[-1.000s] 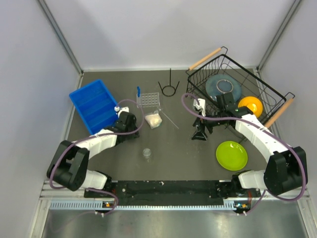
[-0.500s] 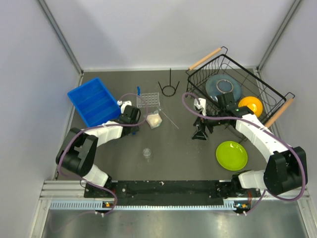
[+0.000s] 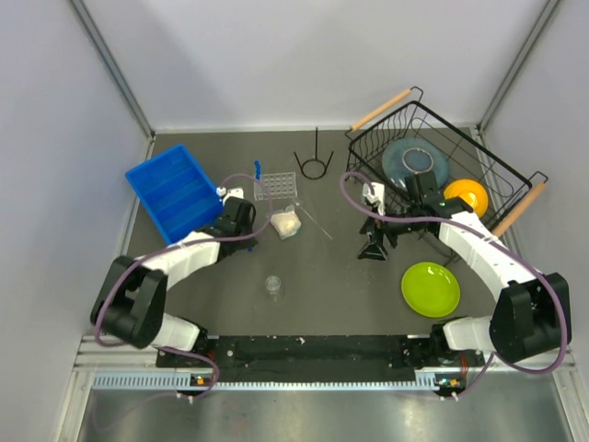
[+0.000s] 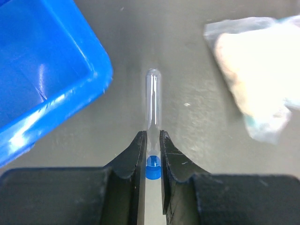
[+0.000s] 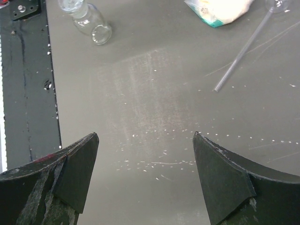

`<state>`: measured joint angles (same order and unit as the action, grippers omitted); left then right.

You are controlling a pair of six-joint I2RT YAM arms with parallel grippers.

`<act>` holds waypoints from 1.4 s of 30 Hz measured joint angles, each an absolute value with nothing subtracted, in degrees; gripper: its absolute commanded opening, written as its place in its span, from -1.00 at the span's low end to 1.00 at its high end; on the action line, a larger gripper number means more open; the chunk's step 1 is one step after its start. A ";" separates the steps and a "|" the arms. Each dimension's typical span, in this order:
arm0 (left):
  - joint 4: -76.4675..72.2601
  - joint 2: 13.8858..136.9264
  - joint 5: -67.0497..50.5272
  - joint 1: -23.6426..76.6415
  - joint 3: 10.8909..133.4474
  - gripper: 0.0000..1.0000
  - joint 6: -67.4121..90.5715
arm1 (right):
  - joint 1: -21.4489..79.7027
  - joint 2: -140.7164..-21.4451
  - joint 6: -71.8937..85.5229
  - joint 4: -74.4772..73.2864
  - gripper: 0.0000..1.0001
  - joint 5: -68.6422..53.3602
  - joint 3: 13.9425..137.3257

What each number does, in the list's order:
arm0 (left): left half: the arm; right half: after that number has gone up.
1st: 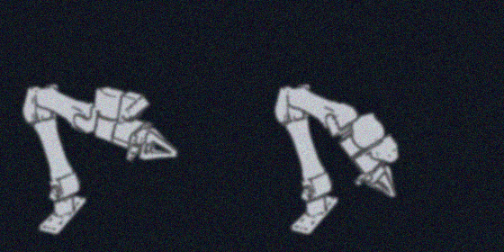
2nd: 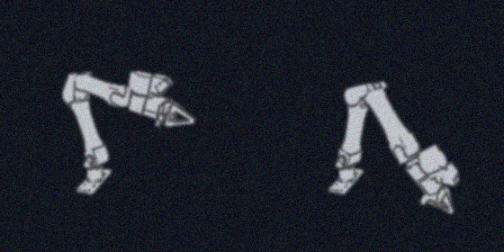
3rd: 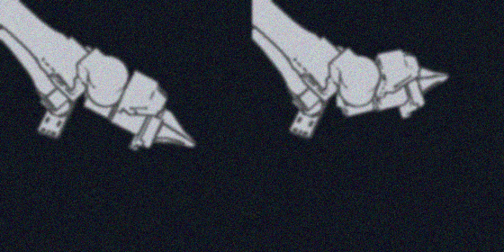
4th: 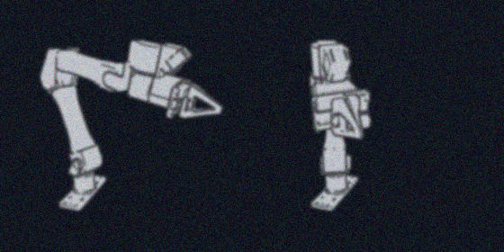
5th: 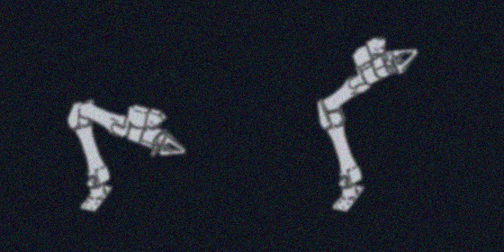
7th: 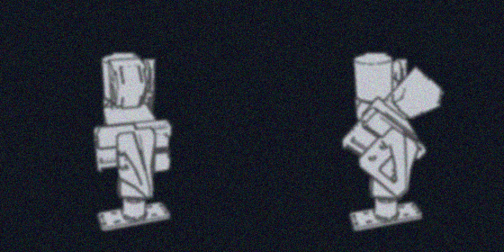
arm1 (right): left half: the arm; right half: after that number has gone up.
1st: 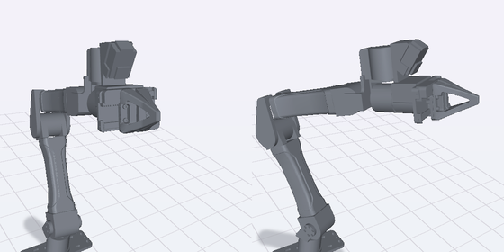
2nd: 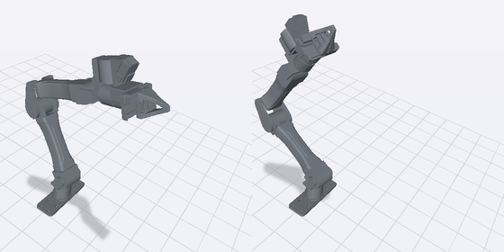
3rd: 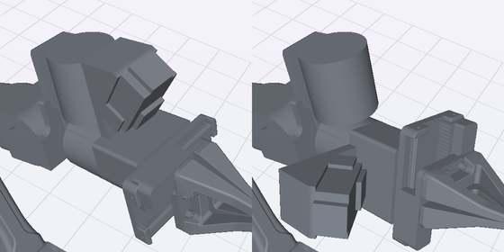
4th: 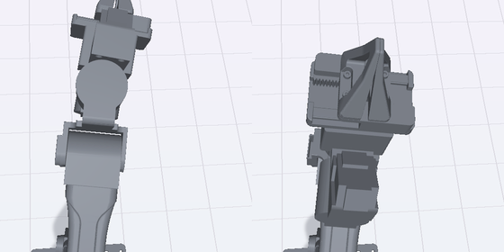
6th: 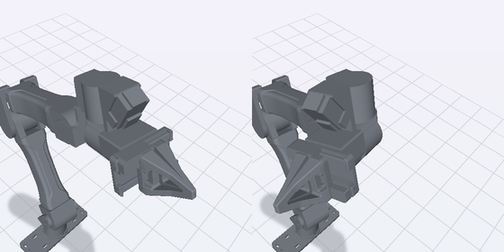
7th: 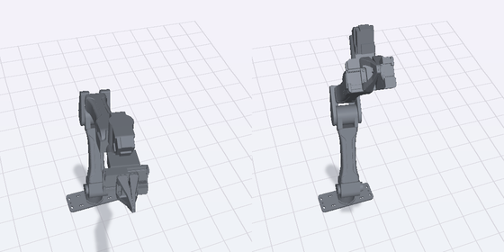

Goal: Organize the chemistry lab equipment

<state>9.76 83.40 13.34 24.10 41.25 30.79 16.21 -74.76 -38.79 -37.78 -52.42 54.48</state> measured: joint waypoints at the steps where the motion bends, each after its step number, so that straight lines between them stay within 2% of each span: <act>1: 10.02 81.76 12.49 24.10 40.95 -0.82 30.20 | 16.19 -74.74 -39.31 -38.11 0.65 -53.15 54.43; 7: 10.70 69.10 4.62 24.10 40.51 -0.83 25.23 | 16.10 -74.63 -45.17 -41.39 0.65 -58.28 53.98; 10: 11.05 65.78 -2.79 24.10 40.75 -0.83 23.11 | 16.10 -74.46 -50.04 -44.36 0.97 -60.66 54.15; 14: 12.05 65.23 -15.79 24.10 42.02 -0.83 22.26 | 16.10 -73.52 -61.76 -53.45 0.98 -61.93 57.76; 18: 10.74 65.60 -31.62 24.64 42.46 -0.83 24.71 | 17.52 -72.36 -69.56 -59.42 0.97 -61.82 66.92; 21: 8.14 66.61 -40.01 26.81 42.54 -0.83 27.97 | 22.44 -71.68 -74.15 -62.28 0.98 -58.33 72.14; 24: 6.59 69.06 -46.54 30.50 43.94 -0.83 30.79 | 29.69 -71.18 -78.11 -64.75 0.97 -53.58 73.56; 27: 5.89 72.58 -51.13 34.26 46.17 -0.83 32.75 | 32.62 -71.40 -80.05 -67.22 0.96 -50.96 74.56; 30: 5.89 76.12 -53.63 37.56 48.36 -0.83 33.52 | 33.71 -71.42 -81.34 -68.18 0.88 -48.47 75.92; 36: 6.07 79.75 -55.29 40.62 50.65 -0.83 34.68 | 38.54 -71.53 -82.91 -68.58 0.49 -43.57 73.12; 38: 6.07 80.36 -55.61 40.99 51.35 -0.82 34.98 | 39.64 -71.55 -82.94 -68.53 0.31 -42.00 71.18; 39: 6.04 80.62 -55.66 41.08 51.66 -0.82 35.11 | 40.32 -71.55 -82.67 -68.27 0.13 -40.88 70.06; 42: 6.00 81.25 -55.83 41.30 52.21 -0.82 35.94 | 42.06 -71.75 -82.19 -67.35 -0.23 -38.44 68.45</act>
<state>6.00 81.25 -55.83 41.30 52.21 35.94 42.06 -71.75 -82.19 -67.35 -38.44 68.45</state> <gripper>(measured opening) 0.169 0.541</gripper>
